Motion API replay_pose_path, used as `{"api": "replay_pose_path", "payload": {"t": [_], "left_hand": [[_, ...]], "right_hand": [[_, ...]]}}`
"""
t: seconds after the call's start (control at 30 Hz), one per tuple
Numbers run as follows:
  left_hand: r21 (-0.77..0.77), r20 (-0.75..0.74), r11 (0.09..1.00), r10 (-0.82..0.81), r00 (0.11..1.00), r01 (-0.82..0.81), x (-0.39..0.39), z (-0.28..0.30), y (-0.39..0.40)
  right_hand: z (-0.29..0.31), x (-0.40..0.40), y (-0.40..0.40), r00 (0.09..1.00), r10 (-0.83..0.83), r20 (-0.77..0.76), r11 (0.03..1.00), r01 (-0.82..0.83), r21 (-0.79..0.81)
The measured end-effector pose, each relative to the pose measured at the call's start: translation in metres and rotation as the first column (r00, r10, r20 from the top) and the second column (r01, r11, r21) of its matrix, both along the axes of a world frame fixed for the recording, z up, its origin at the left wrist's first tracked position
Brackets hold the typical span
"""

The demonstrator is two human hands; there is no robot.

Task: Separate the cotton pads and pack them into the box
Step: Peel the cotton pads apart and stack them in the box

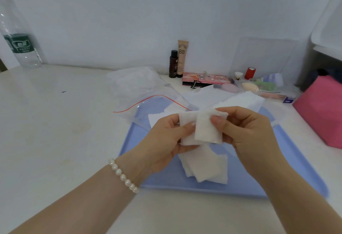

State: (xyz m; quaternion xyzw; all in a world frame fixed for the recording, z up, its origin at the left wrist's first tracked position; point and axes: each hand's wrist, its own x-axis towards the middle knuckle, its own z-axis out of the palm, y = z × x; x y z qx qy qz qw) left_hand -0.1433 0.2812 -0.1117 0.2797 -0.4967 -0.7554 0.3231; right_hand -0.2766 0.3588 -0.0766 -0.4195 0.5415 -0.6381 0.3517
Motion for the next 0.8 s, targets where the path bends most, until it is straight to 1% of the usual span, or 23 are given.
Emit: {"api": "replay_pose_path", "payload": {"t": [0.07, 0.13, 0.27, 0.37, 0.5, 0.53, 0.63, 0.73, 0.77, 0.8], "left_hand": [[-0.018, 0.02, 0.999, -0.032, 0.999, 0.032, -0.001, 0.001, 0.003], [-0.002, 0.026, 0.998, -0.058, 0.998, 0.059, -0.001, 0.002, 0.003], [0.082, 0.003, 0.995, -0.065, 0.998, 0.065, 0.0, 0.003, 0.001], [0.113, -0.008, 0.99, -0.085, 0.996, 0.086, 0.0, 0.004, 0.001], [0.157, -0.039, 0.981, -0.108, 0.993, 0.113, -0.002, 0.004, 0.0], [0.134, -0.039, 0.984, -0.115, 0.993, 0.119, -0.002, 0.003, 0.001], [0.0, -0.019, 0.99, -0.139, 0.99, 0.139, 0.001, 0.002, 0.005], [-0.015, -0.041, 1.0, -0.004, 0.999, 0.004, 0.004, 0.004, -0.001], [-0.021, -0.049, 0.998, 0.05, 0.998, -0.051, 0.006, 0.006, -0.005], [-0.029, -0.049, 0.995, 0.09, 0.995, -0.091, 0.007, 0.008, -0.008]], "right_hand": [[0.0, 0.004, 0.001, 0.995, -0.013, -0.102, 1.0, 0.015, 0.016], [-0.001, 0.007, 0.001, 0.985, -0.028, -0.17, 1.0, 0.028, -0.004], [-0.002, 0.007, -0.001, 0.972, -0.07, -0.226, 0.997, 0.065, -0.029], [-0.004, 0.009, 0.0, 0.954, -0.107, -0.281, 0.994, 0.102, -0.034], [-0.004, 0.011, 0.0, 0.941, -0.113, -0.319, 0.994, 0.104, -0.045], [-0.004, 0.011, 0.0, 0.944, -0.104, -0.314, 0.995, 0.094, -0.045], [-0.004, 0.012, 0.001, 0.938, -0.098, -0.332, 0.995, 0.088, -0.046], [0.002, 0.003, 0.002, 0.934, -0.142, -0.327, 0.99, 0.142, -0.025], [0.004, -0.002, 0.003, 0.926, -0.141, -0.351, 0.988, 0.154, 0.009], [0.006, -0.005, 0.004, 0.907, -0.107, -0.408, 0.986, 0.149, 0.074]]}}
